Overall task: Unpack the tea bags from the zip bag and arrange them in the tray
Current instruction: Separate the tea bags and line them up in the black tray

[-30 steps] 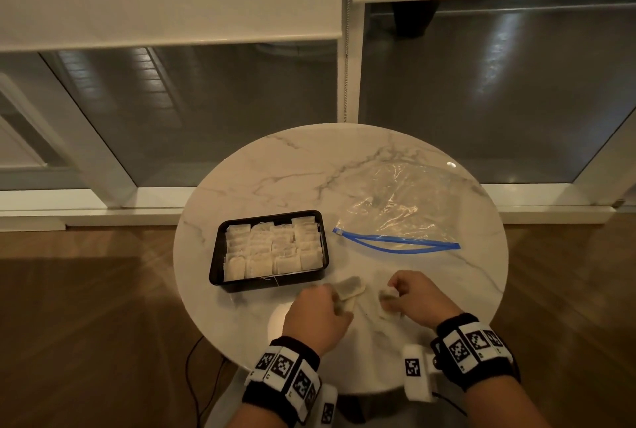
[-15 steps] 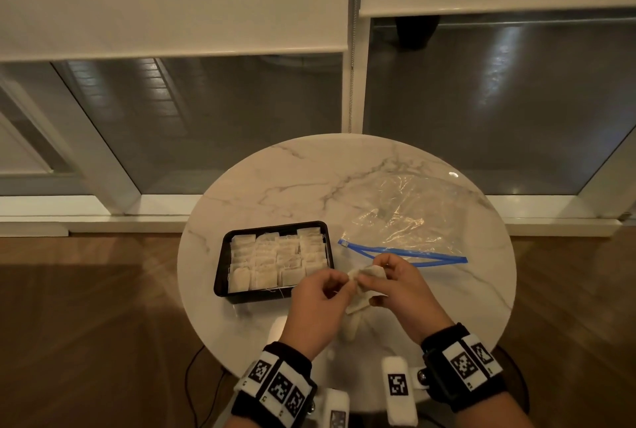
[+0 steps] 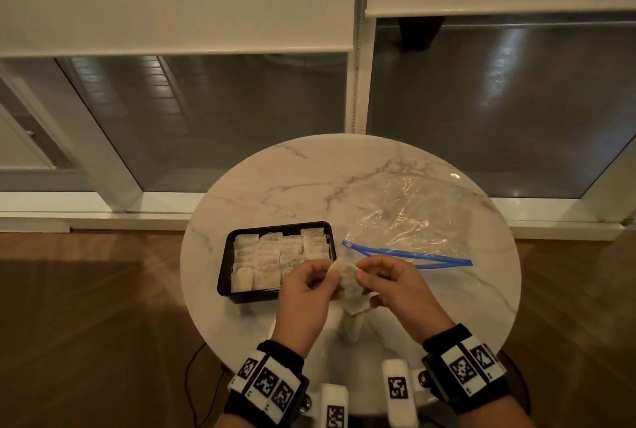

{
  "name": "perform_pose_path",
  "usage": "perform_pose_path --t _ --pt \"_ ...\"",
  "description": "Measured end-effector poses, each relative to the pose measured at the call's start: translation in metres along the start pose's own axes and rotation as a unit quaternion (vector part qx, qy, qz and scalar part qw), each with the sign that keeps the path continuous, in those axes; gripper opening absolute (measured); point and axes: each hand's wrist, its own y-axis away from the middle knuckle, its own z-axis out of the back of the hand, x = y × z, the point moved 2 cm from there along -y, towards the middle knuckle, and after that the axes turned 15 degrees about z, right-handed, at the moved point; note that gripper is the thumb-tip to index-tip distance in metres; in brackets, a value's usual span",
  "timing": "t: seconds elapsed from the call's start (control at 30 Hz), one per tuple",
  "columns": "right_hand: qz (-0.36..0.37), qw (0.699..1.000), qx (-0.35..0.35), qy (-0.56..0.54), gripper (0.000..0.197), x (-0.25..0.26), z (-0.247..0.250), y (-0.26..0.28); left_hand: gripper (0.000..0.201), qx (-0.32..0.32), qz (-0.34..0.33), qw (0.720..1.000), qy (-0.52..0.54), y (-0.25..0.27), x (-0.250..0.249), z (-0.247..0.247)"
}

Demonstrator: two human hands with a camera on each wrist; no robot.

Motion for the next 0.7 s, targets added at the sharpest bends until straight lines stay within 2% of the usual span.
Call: perform_pose_path --t 0.13,0.27,0.53,0.63,0.7 --pt "0.007 1.000 0.002 0.009 0.009 0.001 0.004 -0.001 0.009 -0.011 0.041 0.992 0.121 0.000 -0.004 0.005" --pt "0.004 1.000 0.020 0.014 0.010 0.005 -0.004 0.001 0.010 -0.007 0.053 0.987 0.153 0.000 -0.003 0.004" --pt "0.035 0.996 0.010 0.079 0.010 0.012 -0.005 0.000 0.011 -0.008 0.058 0.988 0.144 0.001 -0.002 0.005" --pt "0.034 0.990 -0.010 0.135 0.012 0.009 0.002 -0.002 0.018 -0.049 0.061 0.989 0.123 0.000 -0.001 0.008" --pt "0.045 0.974 -0.014 0.223 0.016 0.006 0.006 -0.003 0.021 -0.079 0.065 0.990 0.095 -0.001 0.001 0.012"
